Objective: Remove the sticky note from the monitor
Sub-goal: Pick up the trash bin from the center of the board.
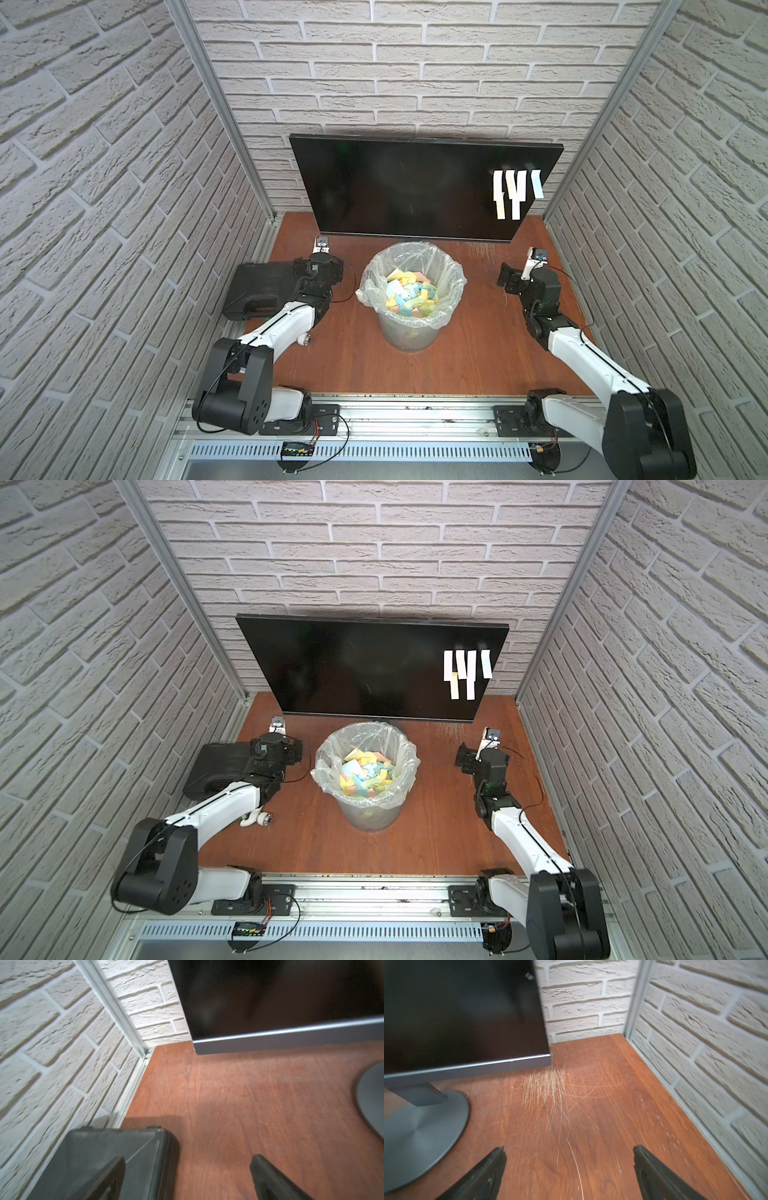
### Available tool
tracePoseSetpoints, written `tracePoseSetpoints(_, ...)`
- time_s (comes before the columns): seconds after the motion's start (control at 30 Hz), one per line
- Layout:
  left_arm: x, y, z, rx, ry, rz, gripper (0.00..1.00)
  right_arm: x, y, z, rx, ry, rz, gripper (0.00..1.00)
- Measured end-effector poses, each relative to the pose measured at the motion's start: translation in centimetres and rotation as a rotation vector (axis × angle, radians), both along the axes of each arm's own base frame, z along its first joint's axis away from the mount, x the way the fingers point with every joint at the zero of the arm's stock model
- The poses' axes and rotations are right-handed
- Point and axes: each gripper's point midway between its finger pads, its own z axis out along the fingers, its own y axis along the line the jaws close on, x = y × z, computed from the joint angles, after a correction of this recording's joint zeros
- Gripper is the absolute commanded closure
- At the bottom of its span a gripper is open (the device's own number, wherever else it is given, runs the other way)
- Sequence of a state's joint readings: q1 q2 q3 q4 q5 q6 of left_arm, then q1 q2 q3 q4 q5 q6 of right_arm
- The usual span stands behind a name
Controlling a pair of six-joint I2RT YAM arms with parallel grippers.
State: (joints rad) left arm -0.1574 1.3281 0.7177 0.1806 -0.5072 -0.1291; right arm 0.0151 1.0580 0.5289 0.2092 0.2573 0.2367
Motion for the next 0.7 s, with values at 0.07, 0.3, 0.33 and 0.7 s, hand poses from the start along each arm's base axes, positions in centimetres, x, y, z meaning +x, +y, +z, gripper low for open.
tracePoseSetpoints(0.07, -0.5, 0.1, 1.4, -0.011, 0.043, 0.043, 0.02, -1.2, 0.0, 0.1, 0.054, 0.021, -0.020, 0.01)
tracePoseSetpoints(0.3, -6.3, -2.9, 9.0, -0.016, -0.072, 0.009, 0.02, -4.4, 0.8, -0.3, 0.237, 0.063, -0.045, 0.01)
tracePoseSetpoints(0.33, -7.4, -2.3, 10.2, -0.053, -0.115, 0.021, 0.02, -4.6, 1.0, -0.3, 0.261, 0.063, -0.043, 0.01)
tracePoseSetpoints(0.7, -11.1, -2.7, 17.2, -0.362, -0.078, -0.142, 0.13, -5.2, 1.7, 5.0, 0.434, 0.032, -0.058, 0.02)
